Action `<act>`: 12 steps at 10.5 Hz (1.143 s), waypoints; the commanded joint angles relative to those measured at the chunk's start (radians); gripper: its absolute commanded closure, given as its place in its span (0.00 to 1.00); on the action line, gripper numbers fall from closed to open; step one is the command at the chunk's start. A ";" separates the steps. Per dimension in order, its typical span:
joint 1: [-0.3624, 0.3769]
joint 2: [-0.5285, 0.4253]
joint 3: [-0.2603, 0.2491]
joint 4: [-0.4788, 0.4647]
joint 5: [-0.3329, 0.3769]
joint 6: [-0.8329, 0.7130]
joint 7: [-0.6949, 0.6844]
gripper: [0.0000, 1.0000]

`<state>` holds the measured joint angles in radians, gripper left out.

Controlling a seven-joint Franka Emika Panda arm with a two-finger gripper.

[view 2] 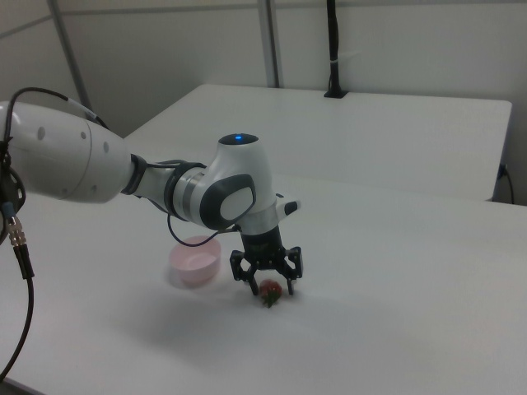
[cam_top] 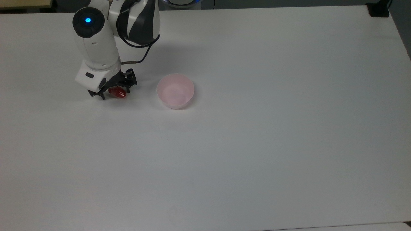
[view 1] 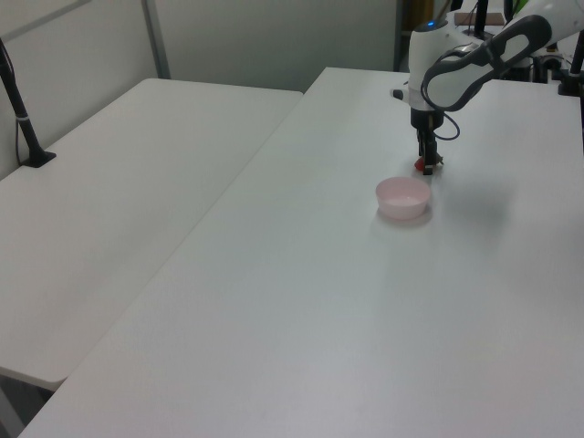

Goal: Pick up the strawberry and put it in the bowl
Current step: 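Lower the open gripper over the strawberry and close on it, then lift the strawberry and carry it over the pink bowl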

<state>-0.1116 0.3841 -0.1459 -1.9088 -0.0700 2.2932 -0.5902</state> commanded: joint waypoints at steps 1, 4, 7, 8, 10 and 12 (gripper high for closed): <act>-0.002 -0.005 0.032 0.011 -0.001 0.002 0.096 0.46; -0.005 -0.045 0.071 0.025 -0.001 -0.107 0.124 0.59; -0.007 -0.077 0.074 0.025 0.001 -0.153 0.124 0.63; -0.013 -0.088 0.074 0.025 0.001 -0.158 0.124 0.64; -0.011 -0.123 0.084 0.028 0.018 -0.187 0.128 0.64; -0.010 -0.148 0.124 0.080 0.059 -0.257 0.150 0.64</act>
<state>-0.1176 0.2934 -0.0678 -1.8608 -0.0461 2.1294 -0.4812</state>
